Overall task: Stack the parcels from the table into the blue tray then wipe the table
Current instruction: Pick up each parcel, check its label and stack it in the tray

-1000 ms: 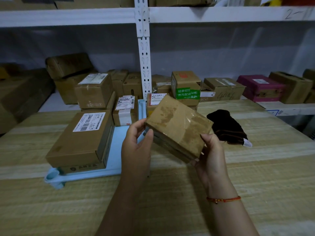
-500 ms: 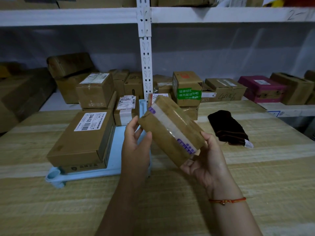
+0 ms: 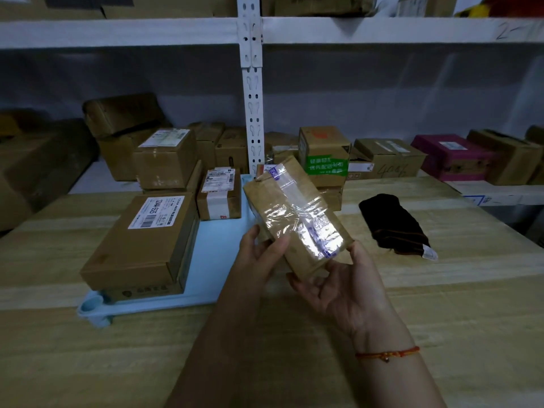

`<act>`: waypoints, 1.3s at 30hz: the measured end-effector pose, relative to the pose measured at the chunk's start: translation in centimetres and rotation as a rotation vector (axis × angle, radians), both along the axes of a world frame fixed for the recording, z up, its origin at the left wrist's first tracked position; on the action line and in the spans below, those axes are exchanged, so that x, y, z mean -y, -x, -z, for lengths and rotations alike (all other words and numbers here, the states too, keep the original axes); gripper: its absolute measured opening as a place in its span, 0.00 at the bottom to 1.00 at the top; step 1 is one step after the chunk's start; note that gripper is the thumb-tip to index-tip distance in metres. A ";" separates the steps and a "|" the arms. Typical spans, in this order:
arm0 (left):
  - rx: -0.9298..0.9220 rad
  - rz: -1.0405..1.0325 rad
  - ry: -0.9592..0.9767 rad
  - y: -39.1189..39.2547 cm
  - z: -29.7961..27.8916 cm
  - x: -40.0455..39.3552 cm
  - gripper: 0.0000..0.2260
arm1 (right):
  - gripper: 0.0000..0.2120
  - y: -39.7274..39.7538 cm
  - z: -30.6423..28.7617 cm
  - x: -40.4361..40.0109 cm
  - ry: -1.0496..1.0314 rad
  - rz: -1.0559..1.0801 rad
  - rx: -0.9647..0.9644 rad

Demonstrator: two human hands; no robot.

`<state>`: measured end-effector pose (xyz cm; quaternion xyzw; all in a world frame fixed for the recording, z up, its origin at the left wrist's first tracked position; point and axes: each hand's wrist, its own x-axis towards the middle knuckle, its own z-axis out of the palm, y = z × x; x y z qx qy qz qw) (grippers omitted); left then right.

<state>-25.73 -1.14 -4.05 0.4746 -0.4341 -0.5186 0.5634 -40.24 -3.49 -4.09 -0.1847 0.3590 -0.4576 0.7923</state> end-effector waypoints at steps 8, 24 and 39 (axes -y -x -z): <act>-0.088 0.006 0.055 0.0 0.1 0.5 0.35 | 0.30 0.1 0.4 0.2 0.038 -0.107 -0.083; 0.436 -0.425 0.091 1.1 -2.2 0.0 0.39 | 0.44 -1.0 0.3 -1.0 0.891 0.133 -0.925; 0.189 -0.421 0.080 1.1 -1.8 -0.6 0.09 | 0.15 -0.8 0.9 0.8 0.442 0.317 -0.535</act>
